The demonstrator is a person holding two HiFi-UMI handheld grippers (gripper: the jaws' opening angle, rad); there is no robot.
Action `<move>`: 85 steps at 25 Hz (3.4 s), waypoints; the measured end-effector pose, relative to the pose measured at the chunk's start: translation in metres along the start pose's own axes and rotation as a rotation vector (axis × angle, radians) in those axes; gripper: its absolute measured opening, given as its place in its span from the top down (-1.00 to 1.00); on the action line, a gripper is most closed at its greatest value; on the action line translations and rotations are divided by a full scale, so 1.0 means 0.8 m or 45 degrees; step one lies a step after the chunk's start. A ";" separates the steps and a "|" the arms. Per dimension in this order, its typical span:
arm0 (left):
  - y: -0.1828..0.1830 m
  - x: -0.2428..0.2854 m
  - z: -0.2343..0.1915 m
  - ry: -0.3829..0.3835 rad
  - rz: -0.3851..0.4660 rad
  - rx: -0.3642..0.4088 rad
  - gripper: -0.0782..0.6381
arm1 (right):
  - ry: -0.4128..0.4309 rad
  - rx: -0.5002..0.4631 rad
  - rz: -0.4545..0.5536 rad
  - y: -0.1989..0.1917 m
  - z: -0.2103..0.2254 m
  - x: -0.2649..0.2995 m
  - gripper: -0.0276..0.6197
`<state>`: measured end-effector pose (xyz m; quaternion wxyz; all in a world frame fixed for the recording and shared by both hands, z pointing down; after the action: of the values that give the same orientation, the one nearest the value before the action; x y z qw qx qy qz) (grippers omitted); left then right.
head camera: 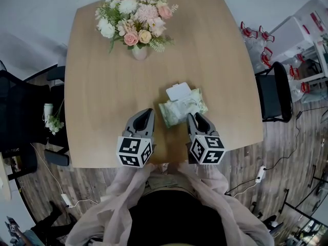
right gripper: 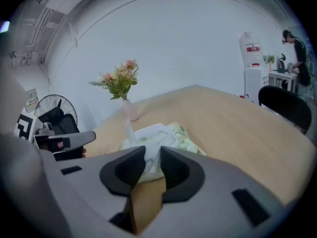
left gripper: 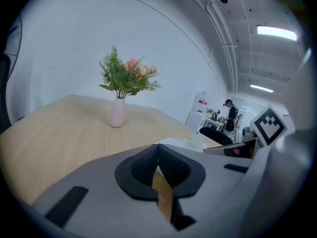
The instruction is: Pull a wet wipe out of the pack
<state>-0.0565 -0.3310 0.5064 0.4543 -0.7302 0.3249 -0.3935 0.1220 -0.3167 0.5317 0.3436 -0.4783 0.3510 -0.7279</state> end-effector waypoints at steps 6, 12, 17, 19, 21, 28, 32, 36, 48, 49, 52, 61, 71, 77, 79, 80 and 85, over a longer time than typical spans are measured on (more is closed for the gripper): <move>-0.005 -0.006 -0.001 -0.001 0.005 -0.008 0.76 | -0.027 -0.005 -0.035 -0.007 -0.001 -0.002 0.81; 0.000 -0.007 0.003 -0.022 0.016 -0.012 0.76 | -0.041 -0.014 -0.041 -0.007 -0.006 -0.013 0.82; 0.003 -0.009 0.012 -0.044 0.022 -0.001 0.75 | -0.047 -0.007 -0.030 -0.008 -0.006 -0.019 0.83; 0.003 -0.011 0.013 -0.045 0.023 0.001 0.76 | -0.047 0.003 -0.023 -0.008 -0.006 -0.021 0.83; 0.002 -0.015 0.015 -0.044 0.023 0.004 0.76 | -0.047 0.006 -0.017 -0.008 -0.007 -0.023 0.83; 0.000 -0.023 0.022 -0.050 0.029 0.010 0.76 | -0.034 0.028 -0.004 -0.011 -0.010 -0.032 0.85; -0.002 -0.026 0.026 -0.052 0.031 0.015 0.76 | -0.026 0.026 0.001 -0.012 -0.011 -0.035 0.86; -0.002 -0.030 0.026 -0.044 0.037 0.021 0.76 | -0.026 0.033 0.009 -0.012 -0.011 -0.038 0.86; 0.002 -0.047 0.044 -0.032 0.063 0.051 0.76 | 0.013 0.020 0.022 -0.016 -0.014 -0.057 0.87; 0.002 -0.049 0.047 -0.029 0.063 0.052 0.76 | 0.018 0.018 0.022 -0.016 -0.014 -0.058 0.87; 0.000 -0.057 0.054 -0.017 0.066 0.050 0.76 | 0.026 0.012 0.023 -0.012 -0.015 -0.062 0.87; -0.002 -0.078 0.067 0.015 0.078 0.024 0.76 | 0.040 0.000 0.029 -0.008 -0.017 -0.077 0.87; -0.004 -0.094 0.069 0.033 0.083 0.036 0.76 | 0.031 0.001 0.044 -0.009 -0.017 -0.088 0.87; -0.003 -0.099 0.073 0.034 0.084 0.042 0.76 | 0.024 0.003 0.048 -0.009 -0.013 -0.096 0.87; -0.002 -0.101 0.074 0.035 0.086 0.043 0.76 | 0.024 0.003 0.049 -0.008 -0.013 -0.099 0.87; -0.002 -0.102 0.075 0.037 0.086 0.043 0.76 | 0.023 0.003 0.048 -0.008 -0.013 -0.099 0.87; -0.003 -0.108 0.070 0.052 0.087 0.035 0.76 | 0.025 -0.005 0.042 -0.010 -0.014 -0.102 0.87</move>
<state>-0.0487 -0.2354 0.4689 0.4707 -0.7043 0.3533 -0.3969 0.1348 -0.2424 0.4980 0.3512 -0.4661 0.3637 -0.7261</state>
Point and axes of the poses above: the fingertips, and each gripper's own axes: x forward along the fingers, z to its right, y out of its top, the point moved 3 cm from there along -x, backward along the fingers, and after that the axes turned 7 degrees about z, right-handed, at the moved point
